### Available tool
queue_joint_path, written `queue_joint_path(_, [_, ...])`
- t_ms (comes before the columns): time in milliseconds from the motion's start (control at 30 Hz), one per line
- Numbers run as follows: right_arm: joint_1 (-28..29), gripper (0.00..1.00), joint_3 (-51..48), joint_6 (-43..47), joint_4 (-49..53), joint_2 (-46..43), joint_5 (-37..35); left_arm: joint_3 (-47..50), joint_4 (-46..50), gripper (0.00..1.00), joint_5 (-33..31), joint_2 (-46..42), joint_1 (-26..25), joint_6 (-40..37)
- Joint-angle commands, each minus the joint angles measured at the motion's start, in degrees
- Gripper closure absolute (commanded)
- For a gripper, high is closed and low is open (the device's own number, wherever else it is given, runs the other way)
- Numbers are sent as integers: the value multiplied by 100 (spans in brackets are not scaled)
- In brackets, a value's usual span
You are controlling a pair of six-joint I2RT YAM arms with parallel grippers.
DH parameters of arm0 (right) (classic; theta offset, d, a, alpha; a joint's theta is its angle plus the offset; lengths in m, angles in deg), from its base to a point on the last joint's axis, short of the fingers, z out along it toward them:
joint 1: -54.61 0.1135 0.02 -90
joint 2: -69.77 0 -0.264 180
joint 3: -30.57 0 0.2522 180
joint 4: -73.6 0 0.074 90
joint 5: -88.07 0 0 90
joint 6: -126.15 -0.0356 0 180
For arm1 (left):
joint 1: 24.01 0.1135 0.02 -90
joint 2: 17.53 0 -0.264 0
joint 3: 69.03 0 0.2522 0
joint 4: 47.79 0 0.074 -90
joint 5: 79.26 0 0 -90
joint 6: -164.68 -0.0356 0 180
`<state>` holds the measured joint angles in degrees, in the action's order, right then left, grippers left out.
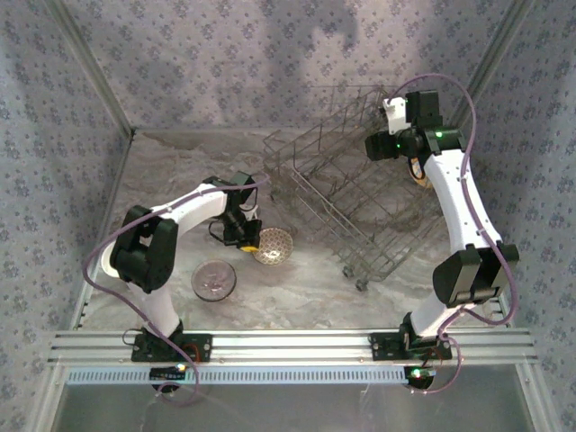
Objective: Load the bowls into the dish rack
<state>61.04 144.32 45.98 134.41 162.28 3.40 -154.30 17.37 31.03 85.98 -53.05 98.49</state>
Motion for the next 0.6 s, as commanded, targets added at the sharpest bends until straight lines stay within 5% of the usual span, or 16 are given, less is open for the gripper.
queue_joint_path(0, [-46, 27, 37, -85, -12, -163, 136, -66, 354, 100, -79, -353, 15, -140])
queue_joint_path(333, [-160, 27, 445, -359, 31, -39, 476, -1128, 1477, 100, -1283, -1951, 1013, -428])
queue_joint_path(567, [-19, 28, 1272, -462, 172, 242, 952, -3276, 1270, 100, -1674, -1649, 1077, -645])
